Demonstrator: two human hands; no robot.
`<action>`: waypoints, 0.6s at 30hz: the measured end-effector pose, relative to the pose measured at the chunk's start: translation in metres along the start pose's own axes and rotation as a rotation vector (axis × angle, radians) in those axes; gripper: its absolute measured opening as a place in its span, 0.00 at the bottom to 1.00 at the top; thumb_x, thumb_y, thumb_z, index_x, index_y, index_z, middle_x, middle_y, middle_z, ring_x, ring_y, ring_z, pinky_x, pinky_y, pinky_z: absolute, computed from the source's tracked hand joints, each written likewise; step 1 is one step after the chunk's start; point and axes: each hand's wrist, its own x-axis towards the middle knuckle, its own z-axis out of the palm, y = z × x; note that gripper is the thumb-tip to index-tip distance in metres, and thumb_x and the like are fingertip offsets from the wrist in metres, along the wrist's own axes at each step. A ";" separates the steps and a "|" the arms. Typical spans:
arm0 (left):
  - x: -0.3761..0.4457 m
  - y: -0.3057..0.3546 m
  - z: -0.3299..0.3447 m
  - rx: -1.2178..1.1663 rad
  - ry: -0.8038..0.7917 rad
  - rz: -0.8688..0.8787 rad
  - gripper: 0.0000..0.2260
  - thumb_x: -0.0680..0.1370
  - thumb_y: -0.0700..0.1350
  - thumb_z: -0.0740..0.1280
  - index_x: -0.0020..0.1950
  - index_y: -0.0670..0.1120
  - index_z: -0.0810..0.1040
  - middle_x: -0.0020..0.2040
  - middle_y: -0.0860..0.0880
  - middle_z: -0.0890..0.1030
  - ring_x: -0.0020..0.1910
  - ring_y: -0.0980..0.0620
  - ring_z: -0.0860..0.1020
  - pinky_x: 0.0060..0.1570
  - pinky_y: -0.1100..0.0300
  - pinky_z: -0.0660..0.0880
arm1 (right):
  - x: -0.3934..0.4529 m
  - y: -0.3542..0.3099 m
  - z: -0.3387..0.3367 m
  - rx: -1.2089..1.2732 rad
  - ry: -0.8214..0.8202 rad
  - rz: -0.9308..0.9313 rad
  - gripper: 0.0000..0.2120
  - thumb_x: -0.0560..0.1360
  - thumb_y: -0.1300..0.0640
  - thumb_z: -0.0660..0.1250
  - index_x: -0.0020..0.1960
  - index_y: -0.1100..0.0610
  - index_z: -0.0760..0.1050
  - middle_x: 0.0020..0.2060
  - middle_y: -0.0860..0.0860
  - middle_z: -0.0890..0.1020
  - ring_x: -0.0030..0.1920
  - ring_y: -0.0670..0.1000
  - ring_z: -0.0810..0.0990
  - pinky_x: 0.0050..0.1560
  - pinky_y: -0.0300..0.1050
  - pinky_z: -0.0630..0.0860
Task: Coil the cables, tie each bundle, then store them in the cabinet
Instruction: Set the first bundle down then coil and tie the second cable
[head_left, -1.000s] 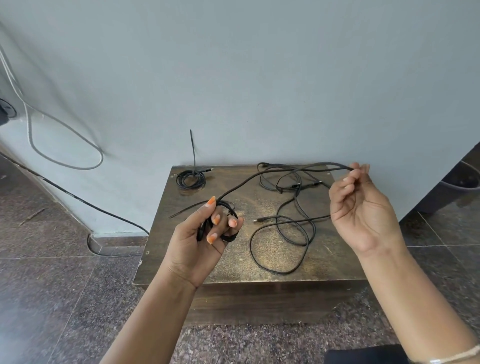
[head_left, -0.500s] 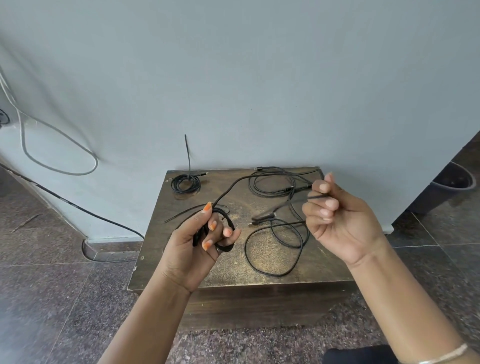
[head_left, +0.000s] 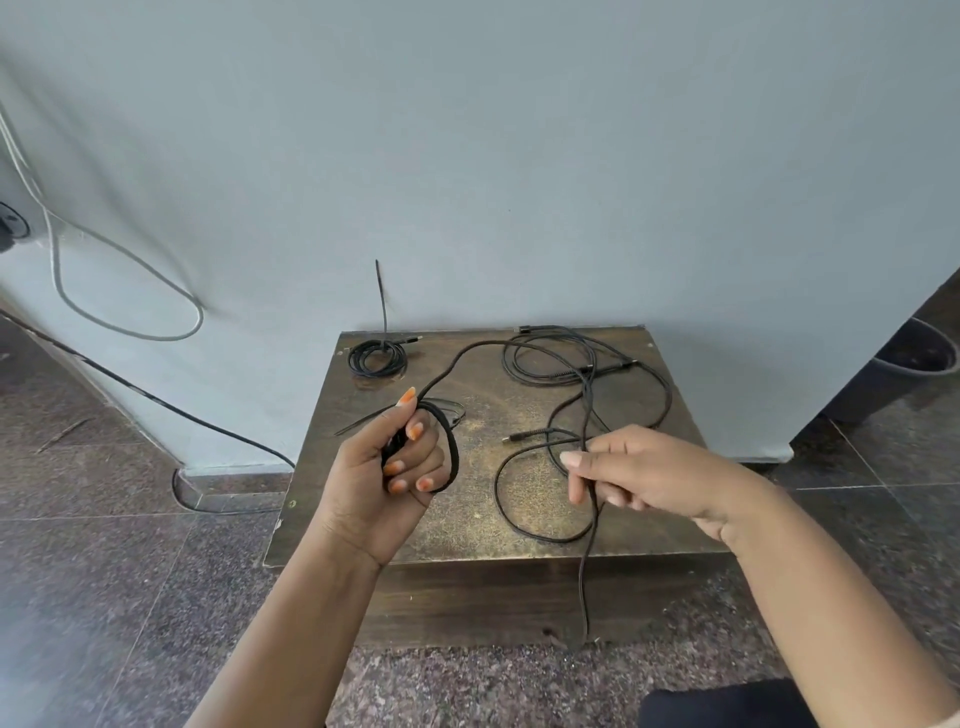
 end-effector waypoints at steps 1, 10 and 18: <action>0.000 0.000 0.000 0.001 -0.002 -0.018 0.15 0.77 0.48 0.62 0.32 0.46 0.70 0.21 0.55 0.61 0.20 0.57 0.53 0.22 0.66 0.61 | 0.004 0.004 0.001 -0.144 0.097 0.064 0.17 0.78 0.43 0.61 0.39 0.52 0.81 0.26 0.45 0.75 0.28 0.42 0.73 0.35 0.39 0.68; 0.001 -0.010 0.010 0.061 -0.002 -0.222 0.14 0.77 0.47 0.60 0.33 0.45 0.70 0.22 0.54 0.59 0.18 0.59 0.57 0.21 0.66 0.60 | 0.020 0.006 0.037 -0.531 0.705 -0.196 0.36 0.74 0.48 0.69 0.76 0.47 0.54 0.69 0.48 0.67 0.66 0.49 0.69 0.59 0.42 0.69; -0.003 -0.016 0.018 0.054 -0.007 -0.286 0.14 0.78 0.49 0.61 0.35 0.44 0.73 0.22 0.54 0.60 0.18 0.59 0.58 0.22 0.67 0.64 | 0.032 -0.009 0.070 -0.435 0.645 -0.520 0.09 0.77 0.61 0.65 0.56 0.54 0.78 0.48 0.46 0.80 0.52 0.48 0.77 0.53 0.47 0.72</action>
